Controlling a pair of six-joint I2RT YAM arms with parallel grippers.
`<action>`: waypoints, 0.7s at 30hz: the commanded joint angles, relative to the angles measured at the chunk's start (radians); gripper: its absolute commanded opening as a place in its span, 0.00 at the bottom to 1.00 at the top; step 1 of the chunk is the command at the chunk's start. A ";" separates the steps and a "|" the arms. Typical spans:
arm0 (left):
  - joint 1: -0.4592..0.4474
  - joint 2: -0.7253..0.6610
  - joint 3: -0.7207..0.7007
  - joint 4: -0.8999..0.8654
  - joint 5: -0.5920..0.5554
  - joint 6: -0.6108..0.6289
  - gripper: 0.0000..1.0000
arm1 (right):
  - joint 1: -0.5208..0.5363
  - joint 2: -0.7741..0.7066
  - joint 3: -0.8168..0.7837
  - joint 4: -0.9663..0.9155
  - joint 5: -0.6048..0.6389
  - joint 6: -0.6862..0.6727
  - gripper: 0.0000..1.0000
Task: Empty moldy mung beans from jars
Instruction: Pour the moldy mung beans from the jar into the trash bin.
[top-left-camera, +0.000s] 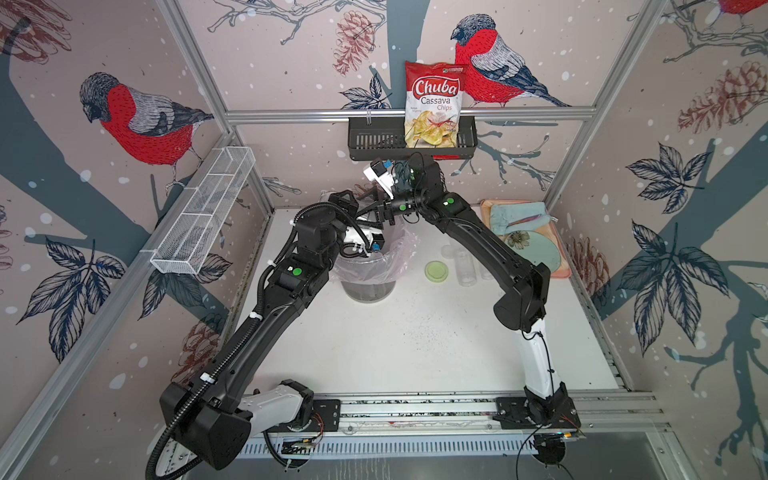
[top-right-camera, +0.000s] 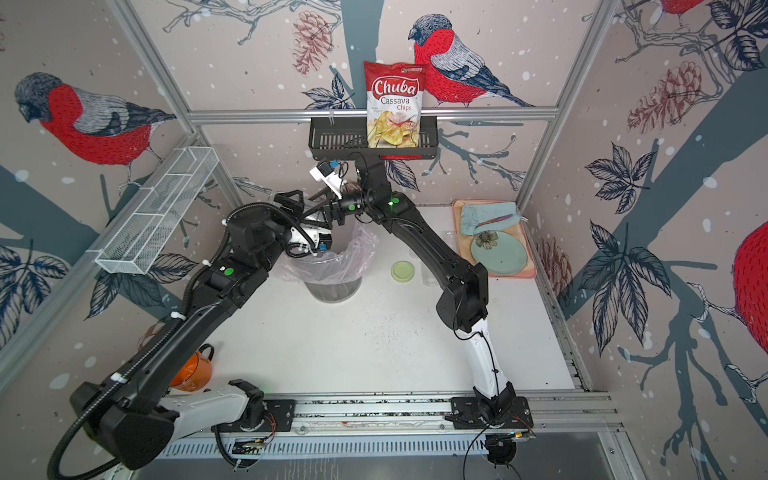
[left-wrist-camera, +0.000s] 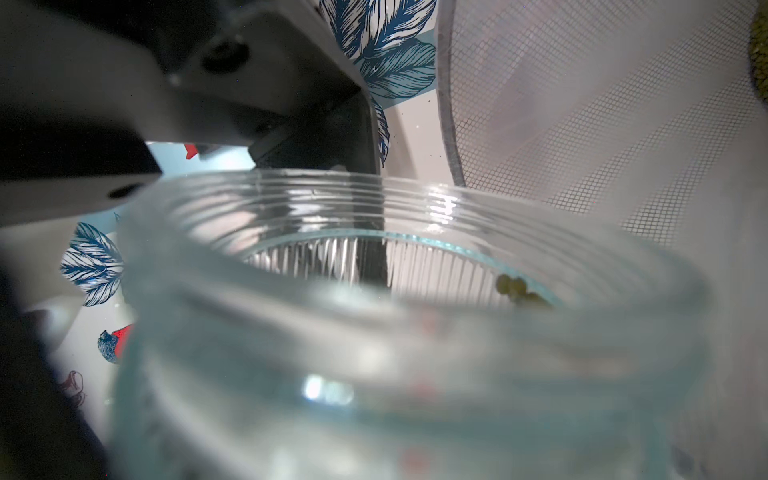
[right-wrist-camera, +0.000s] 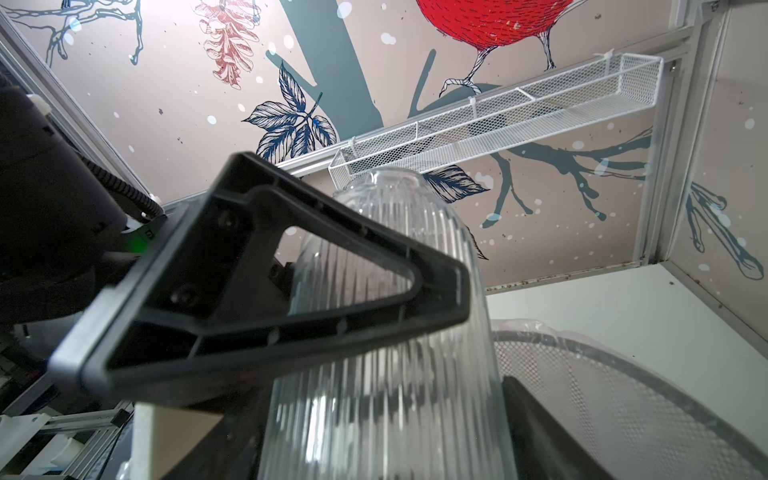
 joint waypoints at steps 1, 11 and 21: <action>0.009 -0.012 0.032 0.428 -0.035 -0.131 0.97 | 0.010 0.020 0.013 -0.120 -0.028 -0.086 0.31; 0.011 0.015 0.082 0.399 -0.036 -0.072 0.97 | 0.014 0.022 0.043 -0.301 0.015 -0.215 0.31; -0.012 0.041 0.115 0.398 -0.023 -0.030 0.97 | 0.057 0.047 0.047 -0.473 0.102 -0.343 0.36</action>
